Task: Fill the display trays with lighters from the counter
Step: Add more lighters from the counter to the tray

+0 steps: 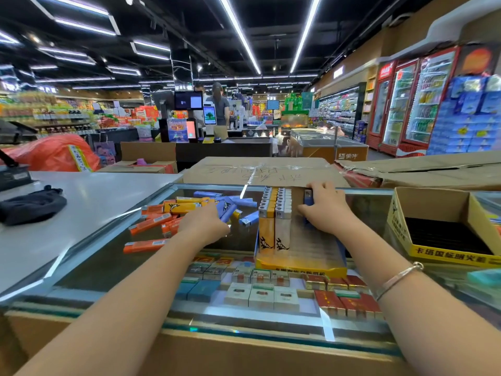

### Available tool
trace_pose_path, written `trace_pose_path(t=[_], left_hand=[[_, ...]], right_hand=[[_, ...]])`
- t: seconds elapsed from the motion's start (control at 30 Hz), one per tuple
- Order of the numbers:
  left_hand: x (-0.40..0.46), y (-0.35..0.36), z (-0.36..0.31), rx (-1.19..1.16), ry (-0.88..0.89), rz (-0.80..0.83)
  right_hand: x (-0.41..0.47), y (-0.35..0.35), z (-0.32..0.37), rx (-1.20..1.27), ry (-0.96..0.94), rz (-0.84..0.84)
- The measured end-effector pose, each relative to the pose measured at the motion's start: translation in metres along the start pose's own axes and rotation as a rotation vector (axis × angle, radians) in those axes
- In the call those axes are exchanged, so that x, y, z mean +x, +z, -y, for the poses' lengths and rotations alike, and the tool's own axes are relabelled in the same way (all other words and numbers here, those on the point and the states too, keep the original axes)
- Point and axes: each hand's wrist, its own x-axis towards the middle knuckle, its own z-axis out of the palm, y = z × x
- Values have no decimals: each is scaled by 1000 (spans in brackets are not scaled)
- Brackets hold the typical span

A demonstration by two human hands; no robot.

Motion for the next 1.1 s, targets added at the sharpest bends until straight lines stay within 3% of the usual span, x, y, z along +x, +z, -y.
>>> trace_pose_path(t=[0.07, 0.2, 0.3, 0.5, 0.57, 0.67, 0.77, 0.93, 1.1], left_hand=[[2, -1, 2, -59, 7, -15], [7, -13, 3, -524, -51, 69], [9, -26, -2, -725, -14, 126], [4, -51, -35, -1072, 190, -35], [-1, -57, -51, -1272, 266, -76], [-6, -60, -72, -1587, 270, -69], [-8, -56, -82, -1834, 226, 47], [-10, -48, -85, -2047, 192, 164], [-11, -45, -87, -2184, 78, 217]], right_hand=[[0, 0, 0, 1, -1, 4], [0, 0, -2, 15, -1, 15], [2, 0, -3, 23, -4, 18], [3, -4, -2, -51, 28, 26], [1, -8, 1, -33, -4, -76], [-5, -17, 8, 333, -164, -290], [-18, -21, 25, 647, -318, -162], [-31, -12, 42, 771, -390, 12], [-40, -9, 52, 518, -529, -42]])
